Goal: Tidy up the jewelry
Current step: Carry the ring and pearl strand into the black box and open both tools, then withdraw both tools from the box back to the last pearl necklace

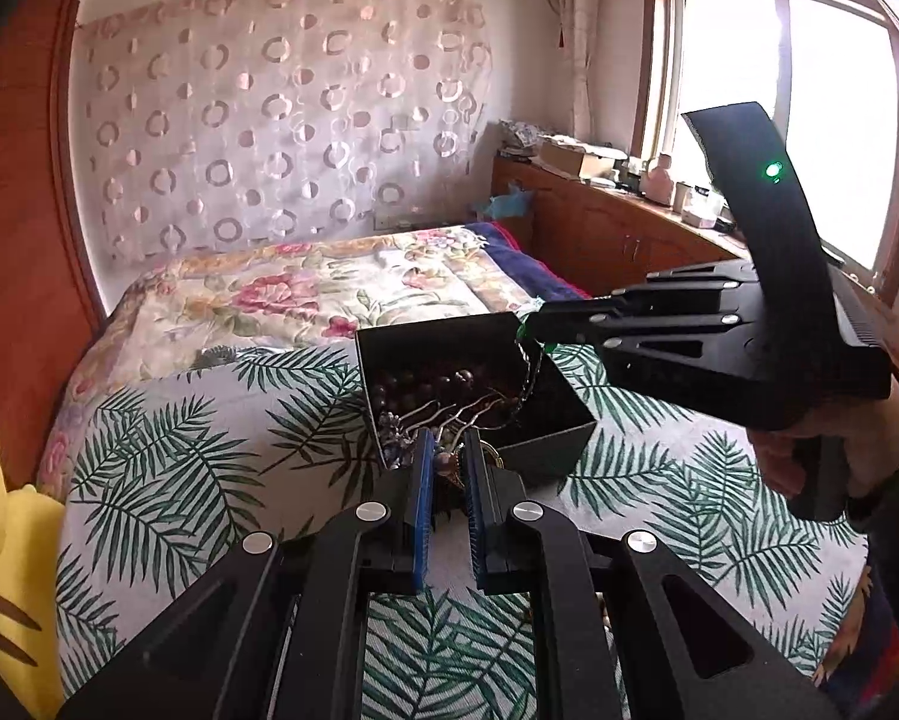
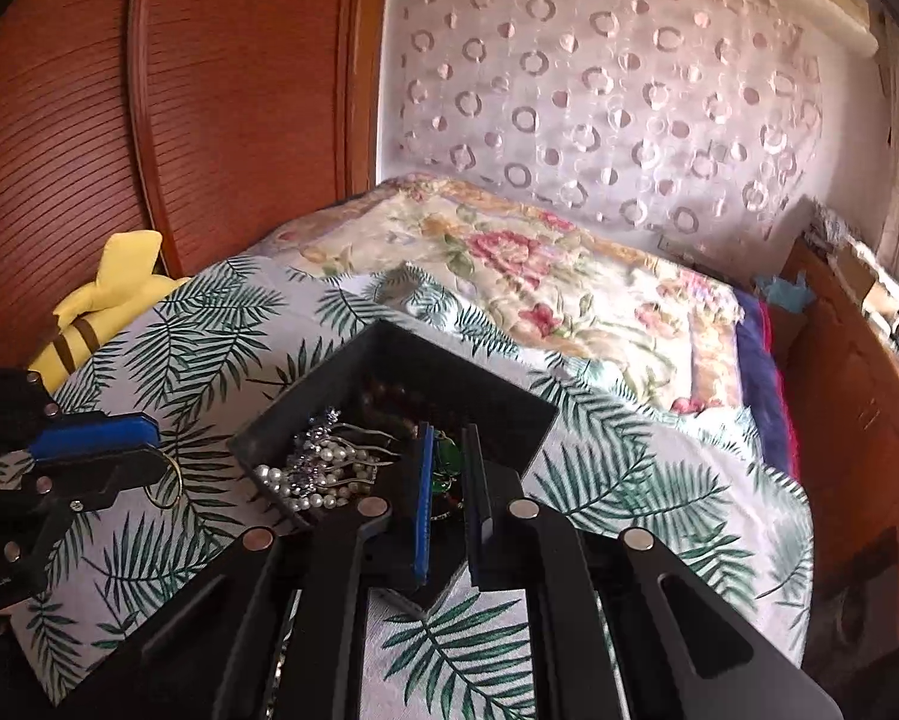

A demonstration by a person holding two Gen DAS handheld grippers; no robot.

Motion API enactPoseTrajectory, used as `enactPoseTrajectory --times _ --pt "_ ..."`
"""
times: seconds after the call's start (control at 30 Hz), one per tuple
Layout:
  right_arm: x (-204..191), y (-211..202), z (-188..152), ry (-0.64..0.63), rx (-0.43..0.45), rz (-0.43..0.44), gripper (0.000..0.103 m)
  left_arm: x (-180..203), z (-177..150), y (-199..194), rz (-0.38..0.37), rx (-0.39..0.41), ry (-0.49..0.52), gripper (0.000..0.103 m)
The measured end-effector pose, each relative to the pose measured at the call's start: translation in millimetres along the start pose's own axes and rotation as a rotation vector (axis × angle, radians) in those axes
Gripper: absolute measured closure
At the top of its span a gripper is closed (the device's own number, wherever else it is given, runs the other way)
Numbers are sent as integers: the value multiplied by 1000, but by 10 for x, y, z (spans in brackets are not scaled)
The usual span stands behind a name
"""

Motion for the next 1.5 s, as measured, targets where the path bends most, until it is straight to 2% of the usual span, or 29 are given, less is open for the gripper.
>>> enactPoseTrajectory --times 0.2,0.27,0.33,0.37,0.53,0.83,0.93,1.07,1.13,1.37,1.5 --pt "27 164 -111 49 -25 41 92 -17 74 139 1 -12 -7 94" --pt "39 154 -137 62 -21 54 86 -8 132 216 -3 -18 -10 94" --pt "57 112 -151 75 -9 61 67 9 188 312 -4 -23 -10 94" --pt "69 82 -166 79 -3 62 67 10 208 345 -4 -25 -10 94" --pt "142 -89 -265 87 9 62 67 -20 332 633 0 -57 -35 94" --pt "98 -361 -712 88 -3 58 67 -180 357 1021 28 -120 -90 94" --pt "14 -451 -856 98 5 79 67 -211 317 986 29 -115 -96 80" --pt "-108 -556 -1006 109 9 103 67 -177 254 872 42 -104 -67 73" --pt "-201 -599 -1082 107 8 122 67 -133 205 767 36 -92 -50 66" --pt "-491 -496 -1364 52 -68 166 68 -51 -154 468 6 -101 -26 63" --pt "-566 -404 -1449 41 -95 180 75 -42 -337 372 -7 -125 -18 60"
Point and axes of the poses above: each gripper's, at about its wrist camera, not at the fingertips, and y roughly the way its jaws point, x to its right, z to its top, the point moved 10 cm from there along y, roughly the way its jaws point, and after that the axes turned 9 degrees about -y, right-handed, at the moved point
